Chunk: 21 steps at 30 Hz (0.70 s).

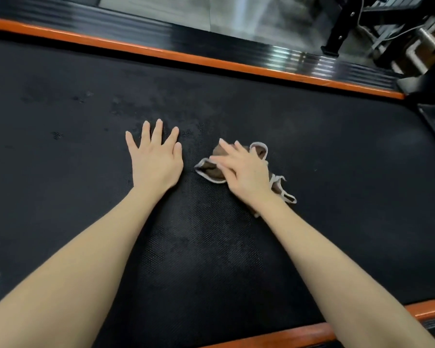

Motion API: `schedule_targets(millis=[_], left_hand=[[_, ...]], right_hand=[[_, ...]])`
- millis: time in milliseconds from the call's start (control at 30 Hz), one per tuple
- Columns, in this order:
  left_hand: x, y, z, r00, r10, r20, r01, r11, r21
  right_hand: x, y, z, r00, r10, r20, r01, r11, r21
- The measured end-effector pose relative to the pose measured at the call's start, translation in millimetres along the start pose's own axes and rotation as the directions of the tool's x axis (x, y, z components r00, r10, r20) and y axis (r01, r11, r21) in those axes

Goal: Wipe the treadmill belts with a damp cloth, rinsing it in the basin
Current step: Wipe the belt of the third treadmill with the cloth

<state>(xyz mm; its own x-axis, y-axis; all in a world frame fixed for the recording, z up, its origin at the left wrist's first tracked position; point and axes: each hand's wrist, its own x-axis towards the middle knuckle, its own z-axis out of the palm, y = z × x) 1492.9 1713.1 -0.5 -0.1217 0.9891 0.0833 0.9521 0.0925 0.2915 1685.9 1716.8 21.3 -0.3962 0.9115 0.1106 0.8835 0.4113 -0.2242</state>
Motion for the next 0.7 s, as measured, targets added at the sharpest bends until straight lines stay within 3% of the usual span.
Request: schedule_targets(millis=[167, 233, 267, 333, 400, 467, 567, 700], left_hand=[[-1, 1, -3, 1.000, 0.007, 0.017, -0.007, 1.000, 0.013], [-2, 1, -4, 0.999, 0.005, 0.031, -0.005, 1.000, 0.022], [-2, 1, -4, 0.999, 0.004, 0.040, -0.005, 1.000, 0.025], [-2, 2, -5, 0.999, -0.001, 0.048, -0.001, 1.000, 0.027], [-3, 2, -4, 0.999, -0.005, 0.048, 0.003, 0.999, 0.033], [-4, 1, -3, 0.999, -0.001, 0.050, -0.002, 0.998, 0.066], [-3, 1, 0, 0.998, 0.018, 0.062, -0.024, 0.993, 0.112], [2, -8, -5, 0.996, 0.062, 0.060, -0.070, 0.988, 0.137]], right_hand=[[-70, -40, -3, 0.989, -0.134, 0.061, 0.130, 0.989, 0.066], [-81, -41, -16, 0.985, -0.172, -0.027, 0.173, 0.985, 0.027], [-84, -37, -23, 0.985, -0.131, -0.110, 0.131, 0.991, -0.001], [-92, -34, -34, 0.961, 0.092, -0.262, -0.093, 0.996, 0.008], [-99, -45, -31, 0.921, 0.329, -0.211, -0.322, 0.944, 0.067], [-96, -61, -10, 0.917, 0.395, -0.056, -0.396, 0.918, 0.008], [-83, -67, 12, 0.949, 0.315, -0.020, -0.314, 0.939, -0.137], [-66, -47, 14, 0.990, 0.136, -0.031, -0.138, 0.985, -0.100]])
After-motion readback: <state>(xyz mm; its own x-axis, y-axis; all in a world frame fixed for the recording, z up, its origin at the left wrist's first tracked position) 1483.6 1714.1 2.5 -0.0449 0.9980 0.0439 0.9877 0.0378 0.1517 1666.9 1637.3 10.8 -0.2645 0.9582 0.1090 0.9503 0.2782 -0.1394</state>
